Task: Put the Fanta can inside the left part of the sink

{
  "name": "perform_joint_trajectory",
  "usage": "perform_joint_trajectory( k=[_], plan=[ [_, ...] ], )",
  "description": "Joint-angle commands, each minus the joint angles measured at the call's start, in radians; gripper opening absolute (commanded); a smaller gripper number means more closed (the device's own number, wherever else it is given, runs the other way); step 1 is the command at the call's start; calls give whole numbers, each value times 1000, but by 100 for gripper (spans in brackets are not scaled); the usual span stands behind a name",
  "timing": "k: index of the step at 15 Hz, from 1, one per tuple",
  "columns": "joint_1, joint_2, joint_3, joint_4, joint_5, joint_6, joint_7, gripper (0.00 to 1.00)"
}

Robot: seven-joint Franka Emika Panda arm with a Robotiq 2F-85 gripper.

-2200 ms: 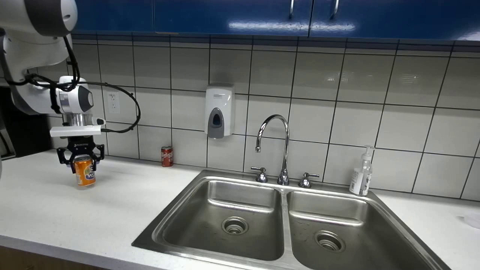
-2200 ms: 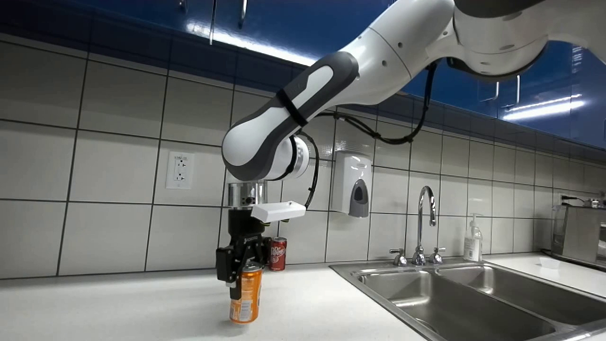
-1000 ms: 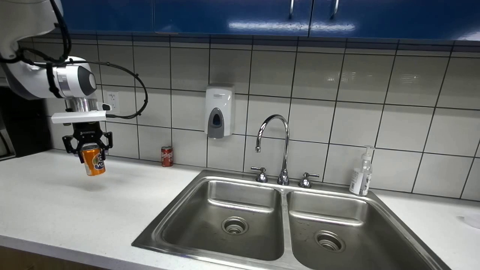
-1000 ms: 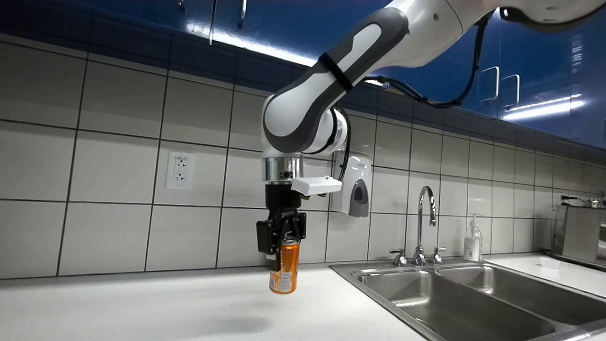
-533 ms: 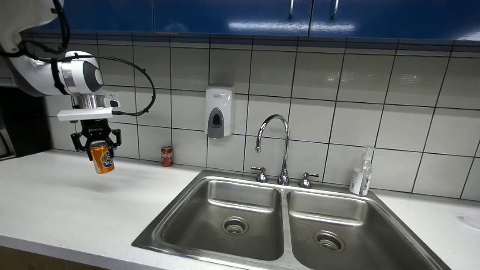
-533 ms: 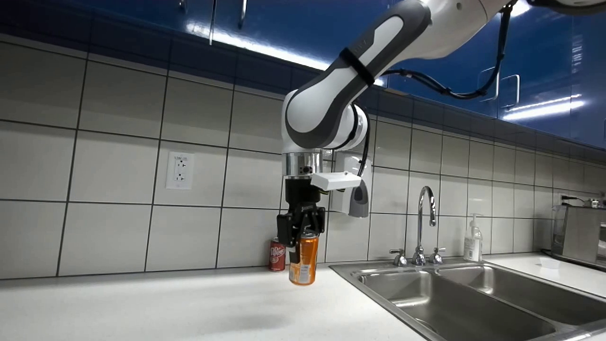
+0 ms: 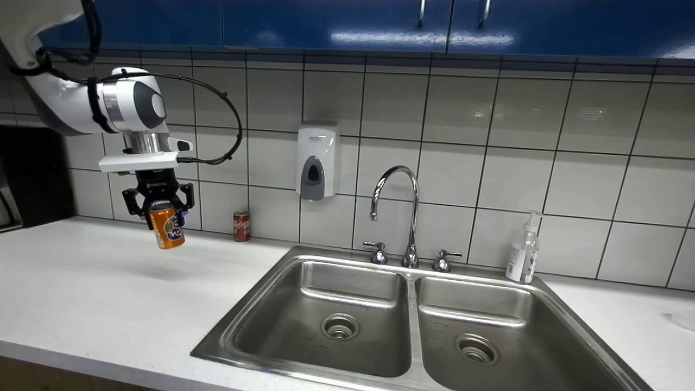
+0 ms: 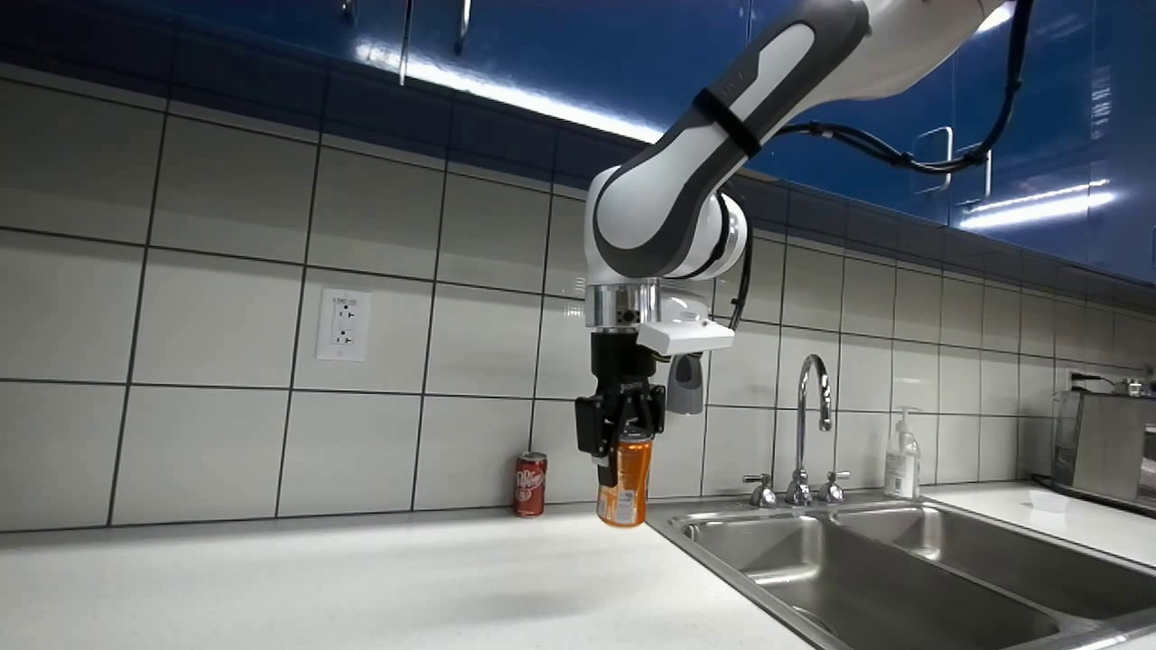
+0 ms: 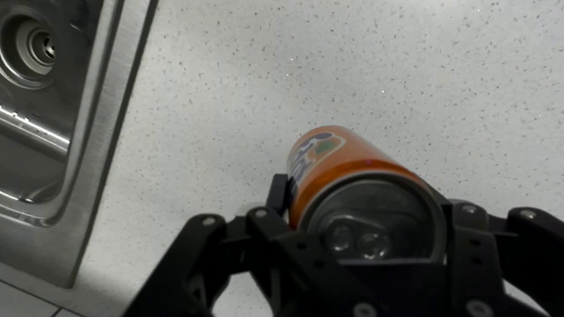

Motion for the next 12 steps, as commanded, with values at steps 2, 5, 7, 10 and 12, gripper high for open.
perform_joint_trajectory(
  k=[2,5,7,10,12],
  plan=[
    [-48,-83,-16,-68,18,27,22,40],
    [-77,-101,-37,-82,37,29,21,40],
    [-97,-112,-54,-88,47,29,19,40],
    [-125,-124,-77,-98,67,31,17,40],
    [-143,-131,-93,-105,75,31,16,40]
  ],
)
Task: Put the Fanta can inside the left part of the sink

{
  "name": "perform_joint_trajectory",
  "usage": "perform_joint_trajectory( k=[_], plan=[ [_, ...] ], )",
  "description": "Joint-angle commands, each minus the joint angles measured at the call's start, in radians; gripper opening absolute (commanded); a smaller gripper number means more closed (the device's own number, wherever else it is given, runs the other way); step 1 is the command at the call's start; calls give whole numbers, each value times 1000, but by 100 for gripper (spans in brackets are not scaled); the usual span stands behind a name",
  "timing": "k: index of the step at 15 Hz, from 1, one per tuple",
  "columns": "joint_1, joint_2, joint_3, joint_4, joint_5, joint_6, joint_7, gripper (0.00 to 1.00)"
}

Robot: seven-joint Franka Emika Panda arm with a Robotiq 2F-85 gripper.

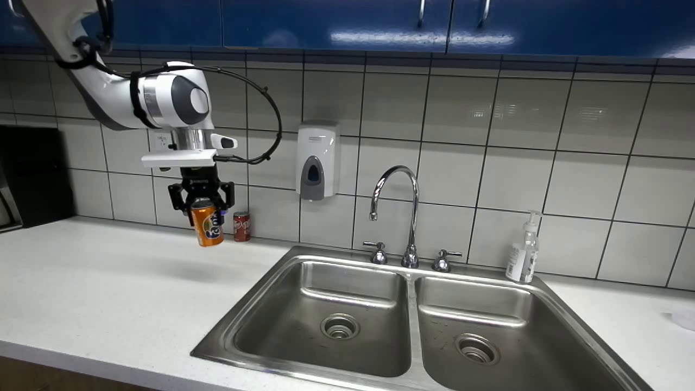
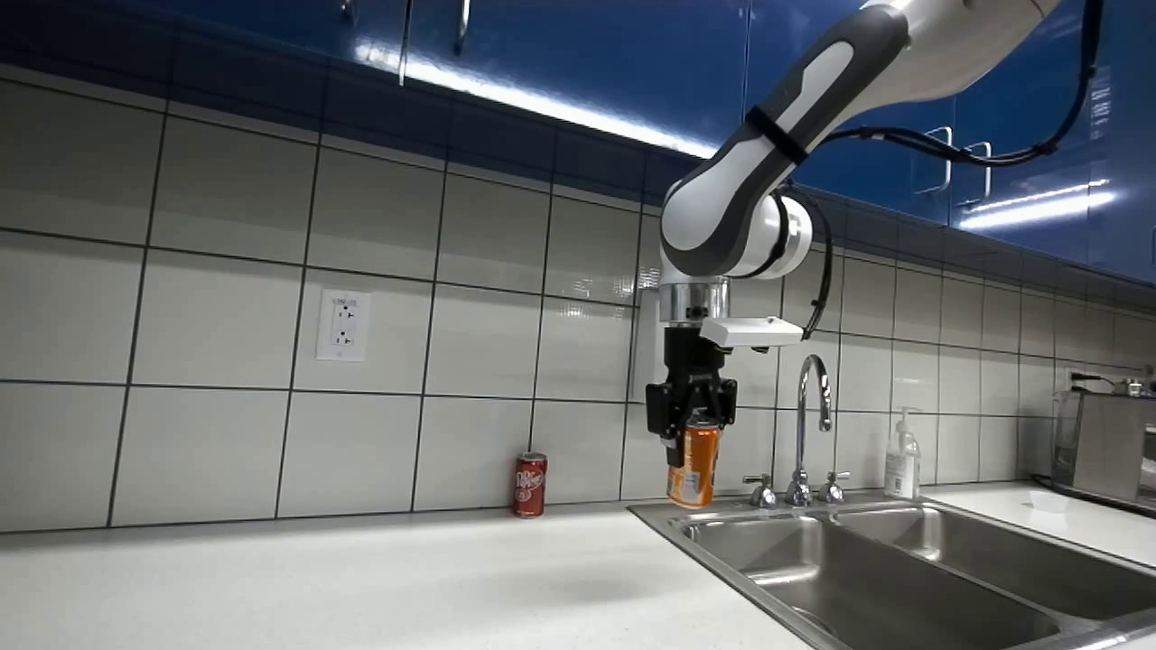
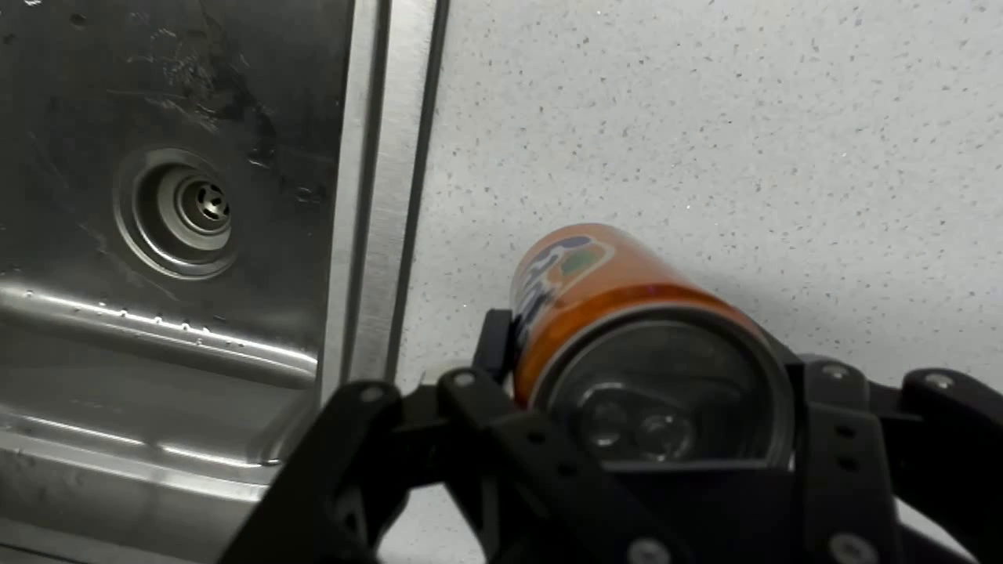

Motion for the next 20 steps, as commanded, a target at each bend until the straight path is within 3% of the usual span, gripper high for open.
perform_joint_trajectory(
  k=[1,20],
  plan=[
    [-39,-56,-18,-45,24,20,8,40],
    [-229,-121,-206,-147,63,45,-118,40]
  ],
)
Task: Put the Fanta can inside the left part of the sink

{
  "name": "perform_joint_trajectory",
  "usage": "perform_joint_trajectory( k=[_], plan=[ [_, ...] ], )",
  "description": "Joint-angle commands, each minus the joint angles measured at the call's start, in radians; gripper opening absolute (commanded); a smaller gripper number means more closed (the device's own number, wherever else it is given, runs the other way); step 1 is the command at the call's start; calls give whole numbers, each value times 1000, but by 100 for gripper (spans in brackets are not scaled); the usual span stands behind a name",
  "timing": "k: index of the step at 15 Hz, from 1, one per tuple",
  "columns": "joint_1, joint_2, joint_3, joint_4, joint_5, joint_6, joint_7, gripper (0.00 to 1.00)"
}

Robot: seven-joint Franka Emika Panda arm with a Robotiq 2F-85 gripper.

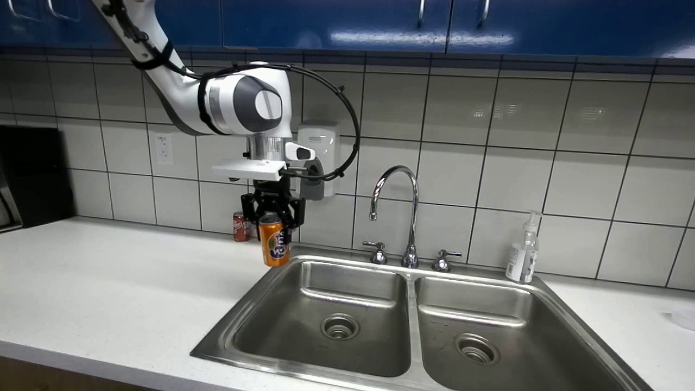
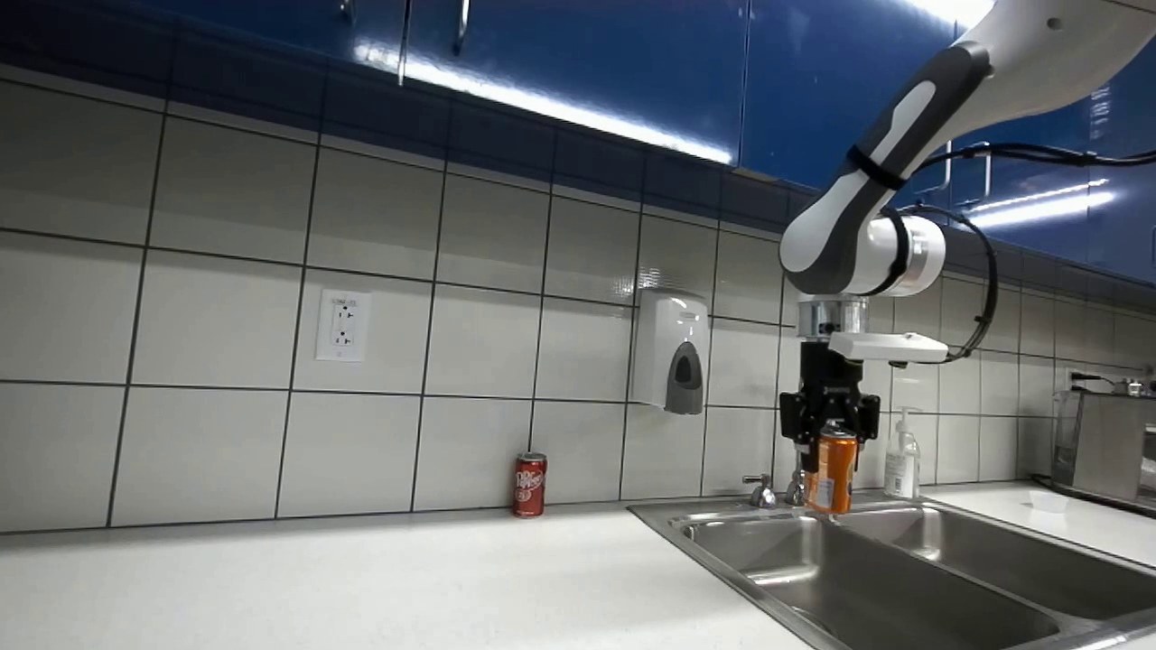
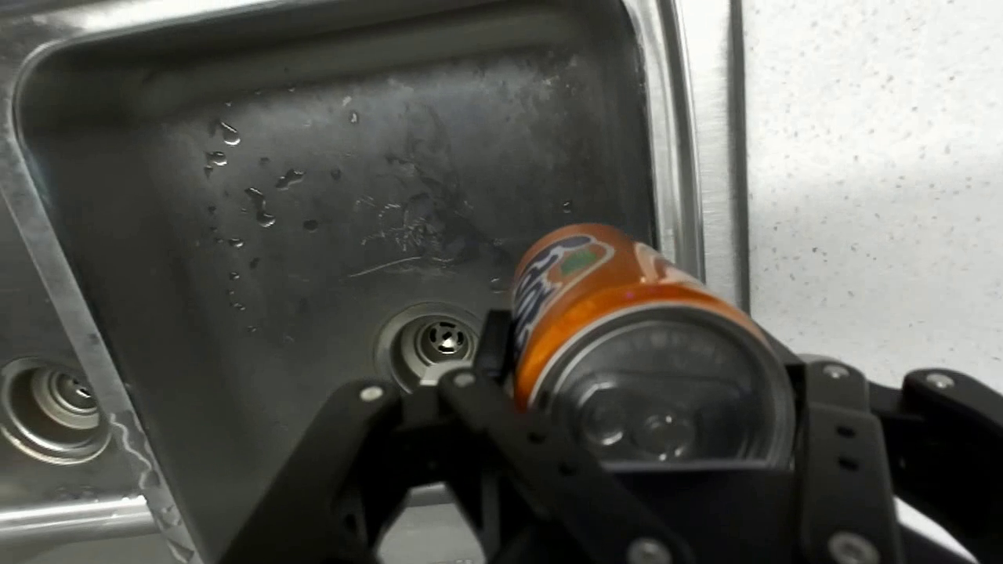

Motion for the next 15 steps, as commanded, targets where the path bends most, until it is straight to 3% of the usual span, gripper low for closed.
perform_joint_trajectory(
  k=[1,15],
  plan=[
    [-41,-29,-25,-26,7,16,-59,40],
    [-82,70,-64,7,8,20,-146,40]
  ],
)
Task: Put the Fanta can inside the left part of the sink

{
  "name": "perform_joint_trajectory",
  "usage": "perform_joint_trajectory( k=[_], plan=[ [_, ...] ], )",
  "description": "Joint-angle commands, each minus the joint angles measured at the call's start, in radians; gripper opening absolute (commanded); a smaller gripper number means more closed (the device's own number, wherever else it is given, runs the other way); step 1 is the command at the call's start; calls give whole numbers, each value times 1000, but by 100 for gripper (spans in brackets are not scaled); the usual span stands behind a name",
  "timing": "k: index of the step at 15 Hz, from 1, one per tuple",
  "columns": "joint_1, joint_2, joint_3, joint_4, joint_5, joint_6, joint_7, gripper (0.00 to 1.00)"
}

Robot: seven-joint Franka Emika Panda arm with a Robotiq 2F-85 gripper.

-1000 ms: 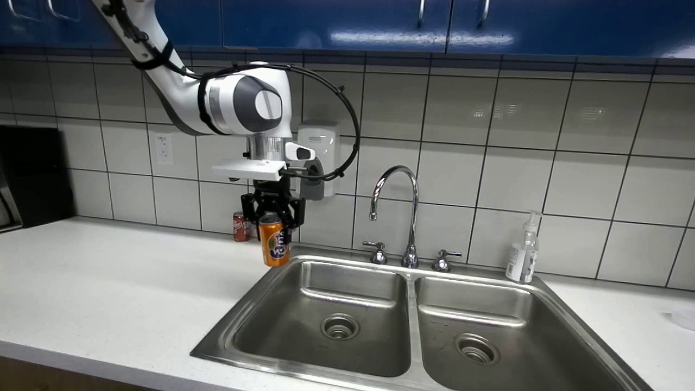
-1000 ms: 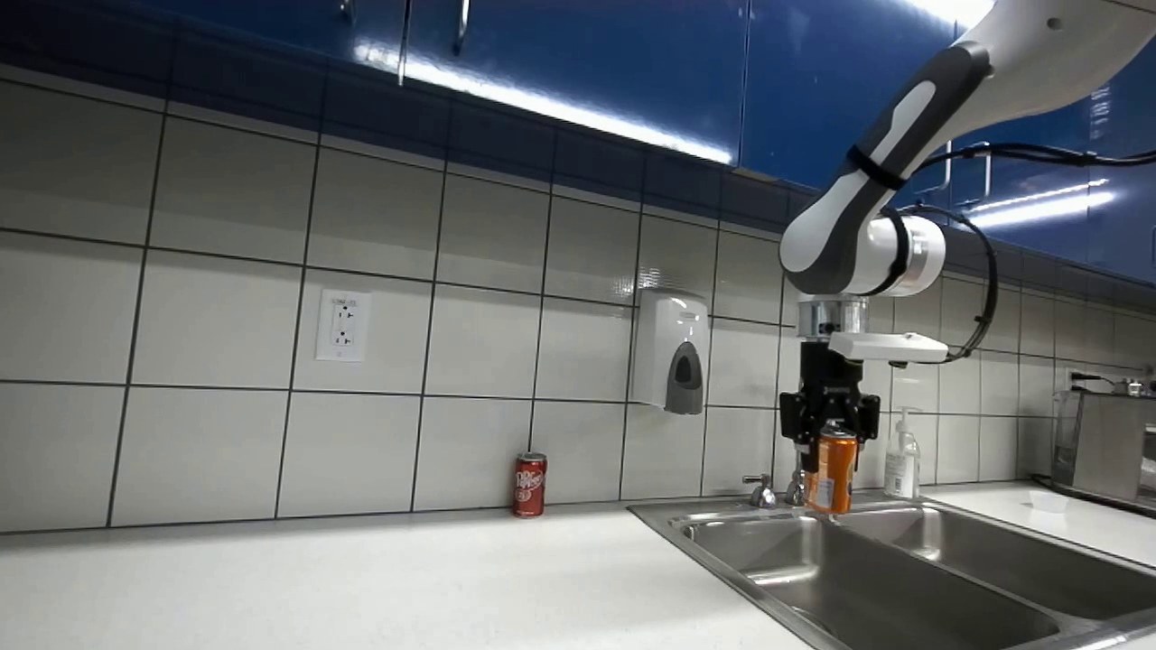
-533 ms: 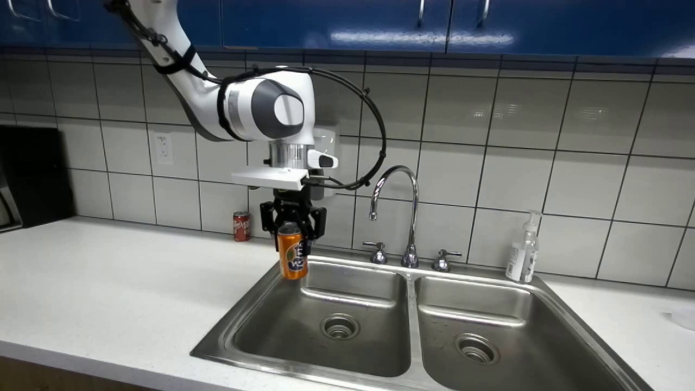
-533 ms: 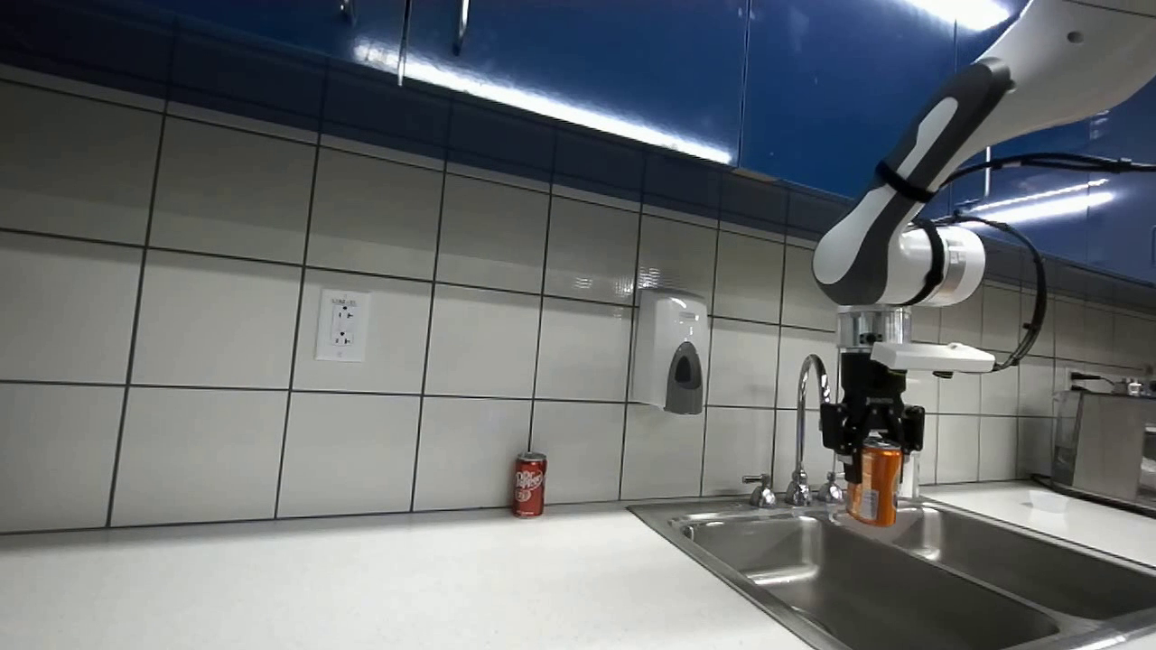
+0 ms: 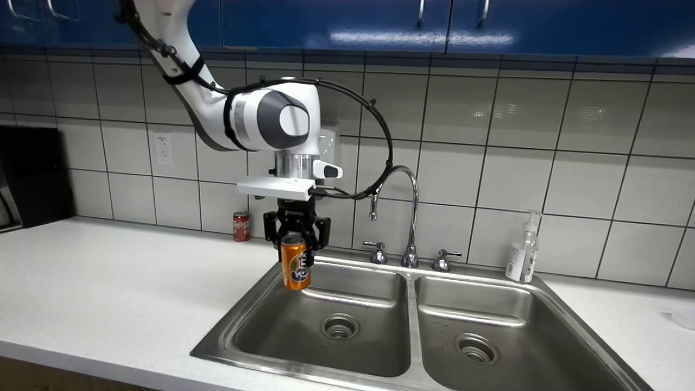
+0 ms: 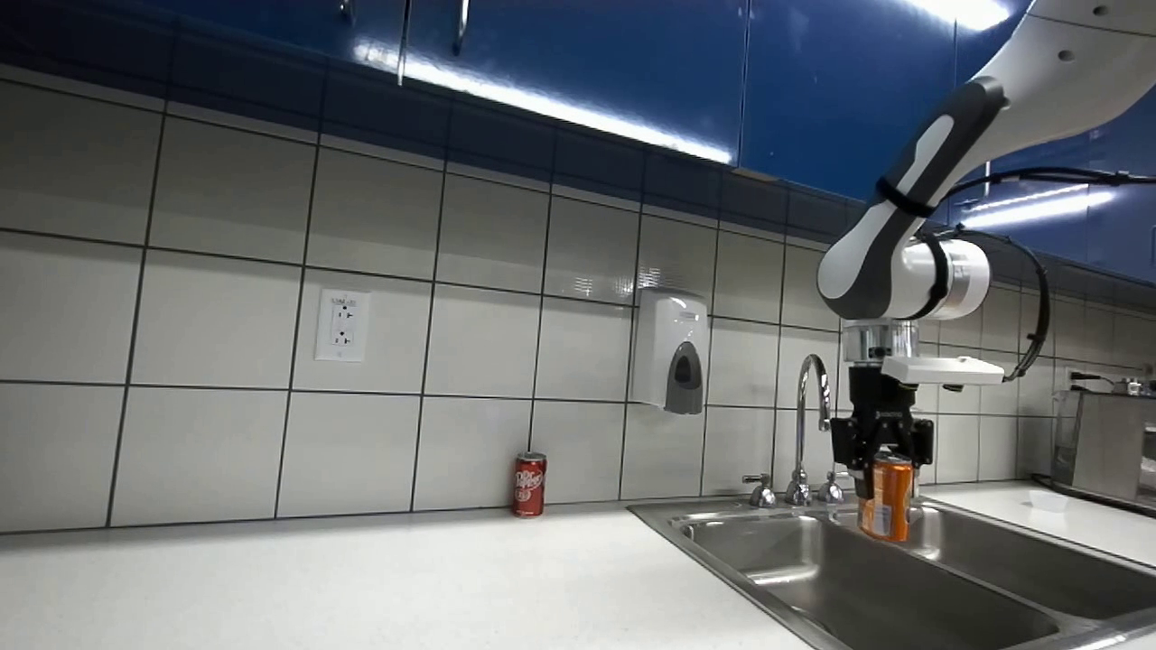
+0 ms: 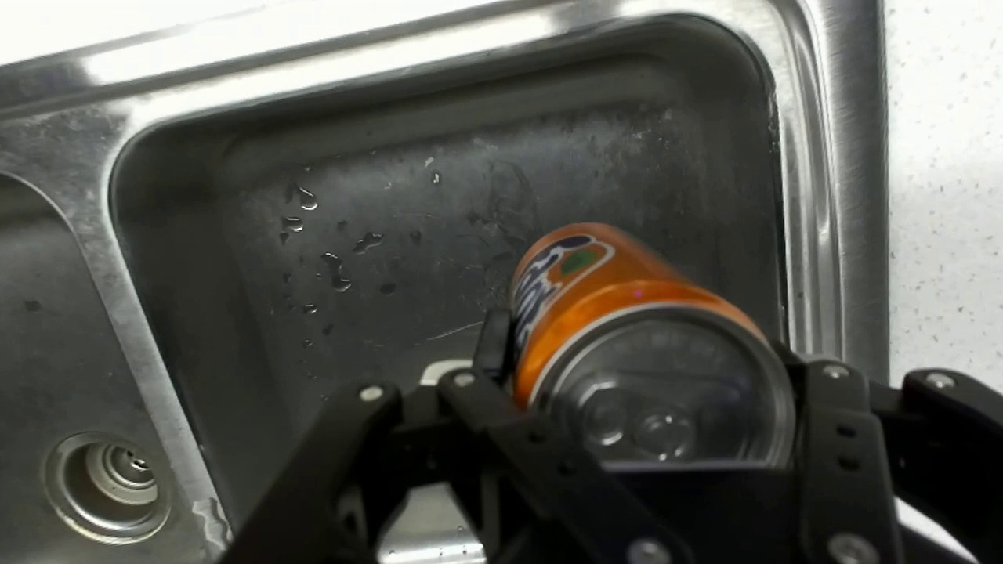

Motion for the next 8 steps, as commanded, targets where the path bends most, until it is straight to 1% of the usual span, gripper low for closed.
perform_joint_trajectory(
  k=[1,8],
  plan=[
    [-17,36,5,32,14,9,-53,40],
    [-32,122,4,95,3,11,-88,40]
  ],
)
